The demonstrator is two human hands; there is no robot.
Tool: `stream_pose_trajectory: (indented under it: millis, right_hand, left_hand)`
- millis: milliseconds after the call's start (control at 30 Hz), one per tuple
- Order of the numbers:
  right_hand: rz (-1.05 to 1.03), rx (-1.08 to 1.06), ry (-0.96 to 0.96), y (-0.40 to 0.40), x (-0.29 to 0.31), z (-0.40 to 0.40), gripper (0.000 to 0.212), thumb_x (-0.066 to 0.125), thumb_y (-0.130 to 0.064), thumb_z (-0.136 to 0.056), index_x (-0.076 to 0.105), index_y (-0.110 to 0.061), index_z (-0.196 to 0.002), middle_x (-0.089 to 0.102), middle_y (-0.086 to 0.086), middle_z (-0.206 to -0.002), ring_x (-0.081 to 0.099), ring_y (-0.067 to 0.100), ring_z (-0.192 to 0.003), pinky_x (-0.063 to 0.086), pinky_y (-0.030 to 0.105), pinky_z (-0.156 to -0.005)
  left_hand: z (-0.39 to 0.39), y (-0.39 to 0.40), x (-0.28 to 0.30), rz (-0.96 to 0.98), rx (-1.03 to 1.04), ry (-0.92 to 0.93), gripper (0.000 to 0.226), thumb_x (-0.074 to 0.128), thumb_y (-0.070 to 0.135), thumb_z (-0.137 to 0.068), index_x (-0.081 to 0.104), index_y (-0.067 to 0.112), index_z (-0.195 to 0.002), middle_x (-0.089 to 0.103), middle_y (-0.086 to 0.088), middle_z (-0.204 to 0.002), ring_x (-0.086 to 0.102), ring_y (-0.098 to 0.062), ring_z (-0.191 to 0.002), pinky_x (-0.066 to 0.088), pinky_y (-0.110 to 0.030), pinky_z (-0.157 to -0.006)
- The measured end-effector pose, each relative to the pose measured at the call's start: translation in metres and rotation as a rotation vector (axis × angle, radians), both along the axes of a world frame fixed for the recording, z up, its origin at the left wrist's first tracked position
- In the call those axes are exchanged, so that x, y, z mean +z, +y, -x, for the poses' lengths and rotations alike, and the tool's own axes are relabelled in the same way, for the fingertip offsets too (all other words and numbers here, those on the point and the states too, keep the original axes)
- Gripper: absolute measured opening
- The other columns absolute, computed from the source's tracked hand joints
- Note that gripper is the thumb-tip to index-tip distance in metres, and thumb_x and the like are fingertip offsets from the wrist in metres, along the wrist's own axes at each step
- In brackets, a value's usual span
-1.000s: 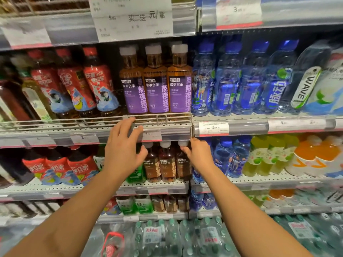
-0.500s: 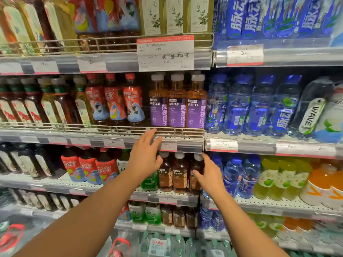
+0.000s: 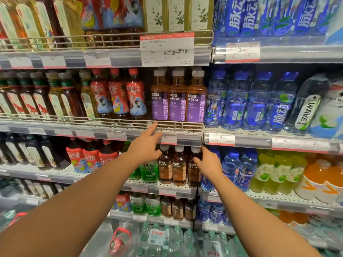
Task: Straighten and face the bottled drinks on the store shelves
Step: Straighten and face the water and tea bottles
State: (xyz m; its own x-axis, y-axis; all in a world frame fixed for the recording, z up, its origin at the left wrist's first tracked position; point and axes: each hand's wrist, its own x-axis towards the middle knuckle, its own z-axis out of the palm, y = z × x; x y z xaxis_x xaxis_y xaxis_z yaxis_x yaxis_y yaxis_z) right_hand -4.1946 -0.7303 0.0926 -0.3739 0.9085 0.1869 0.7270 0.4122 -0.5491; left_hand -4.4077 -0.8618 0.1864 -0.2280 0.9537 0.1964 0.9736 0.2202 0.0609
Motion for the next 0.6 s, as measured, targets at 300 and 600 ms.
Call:
stream_pose_trajectory:
  millis: [300, 600]
  right_hand:
    - [0.017, -0.031, -0.011, 0.001, -0.006, 0.01, 0.064, 0.065, -0.029, -0.098, 0.036, -0.012, -0.152, 0.066, 0.022, -0.123, 0.06, 0.044, -0.116, 0.053, 0.047, -0.088]
    - [0.008, -0.001, 0.003, -0.016, -0.005, -0.003, 0.078, 0.067, -0.031, -0.094, 0.025, -0.02, -0.158, 0.062, 0.015, -0.134, 0.065, 0.034, -0.11, 0.053, 0.042, -0.084]
  left_hand:
    - [0.008, -0.003, -0.005, -0.058, -0.044, -0.001, 0.074, 0.064, 0.039, -0.091, 0.031, 0.031, -0.156, -0.009, 0.011, -0.169, 0.046, -0.025, -0.137, 0.056, -0.04, -0.087]
    - [0.01, -0.013, -0.006, -0.09, -0.116, -0.084, 0.068, 0.061, 0.039, -0.094, 0.033, 0.031, -0.156, -0.002, 0.007, -0.169, 0.02, -0.023, -0.152, 0.049, -0.045, -0.103]
